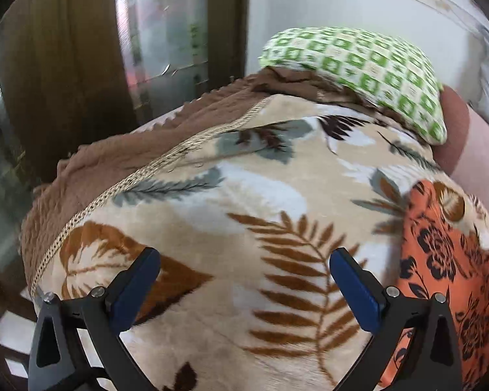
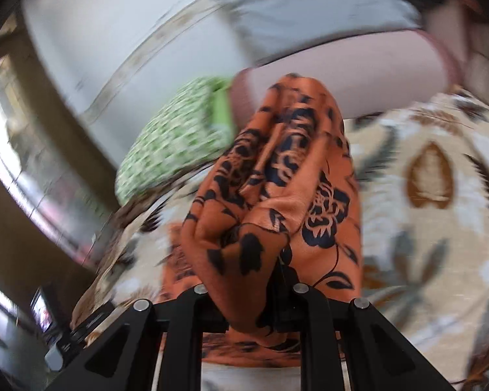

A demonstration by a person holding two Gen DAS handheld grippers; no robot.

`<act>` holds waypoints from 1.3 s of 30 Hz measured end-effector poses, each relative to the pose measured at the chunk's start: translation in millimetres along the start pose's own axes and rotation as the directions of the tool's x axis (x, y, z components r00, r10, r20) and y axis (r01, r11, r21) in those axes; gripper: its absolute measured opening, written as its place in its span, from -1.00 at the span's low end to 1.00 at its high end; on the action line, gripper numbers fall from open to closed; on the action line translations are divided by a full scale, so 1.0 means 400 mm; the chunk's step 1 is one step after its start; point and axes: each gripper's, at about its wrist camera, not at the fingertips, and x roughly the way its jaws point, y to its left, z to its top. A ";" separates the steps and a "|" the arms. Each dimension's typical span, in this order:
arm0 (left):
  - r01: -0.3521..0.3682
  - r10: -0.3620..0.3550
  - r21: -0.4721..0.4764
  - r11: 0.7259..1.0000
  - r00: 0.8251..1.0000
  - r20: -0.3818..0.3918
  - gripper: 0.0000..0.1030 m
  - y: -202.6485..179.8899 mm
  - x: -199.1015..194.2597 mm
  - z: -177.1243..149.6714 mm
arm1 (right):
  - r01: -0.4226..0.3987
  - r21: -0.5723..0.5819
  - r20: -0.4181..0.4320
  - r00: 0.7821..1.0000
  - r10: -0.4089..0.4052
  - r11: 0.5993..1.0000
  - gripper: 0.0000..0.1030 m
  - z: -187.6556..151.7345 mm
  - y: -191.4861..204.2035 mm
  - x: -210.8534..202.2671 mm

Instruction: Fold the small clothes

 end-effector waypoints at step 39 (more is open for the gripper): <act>0.079 -0.079 -0.001 0.997 0.995 0.065 1.00 -0.031 -0.049 0.019 | -0.331 -0.148 -0.274 0.919 0.283 0.932 0.52 -0.207 0.182 0.081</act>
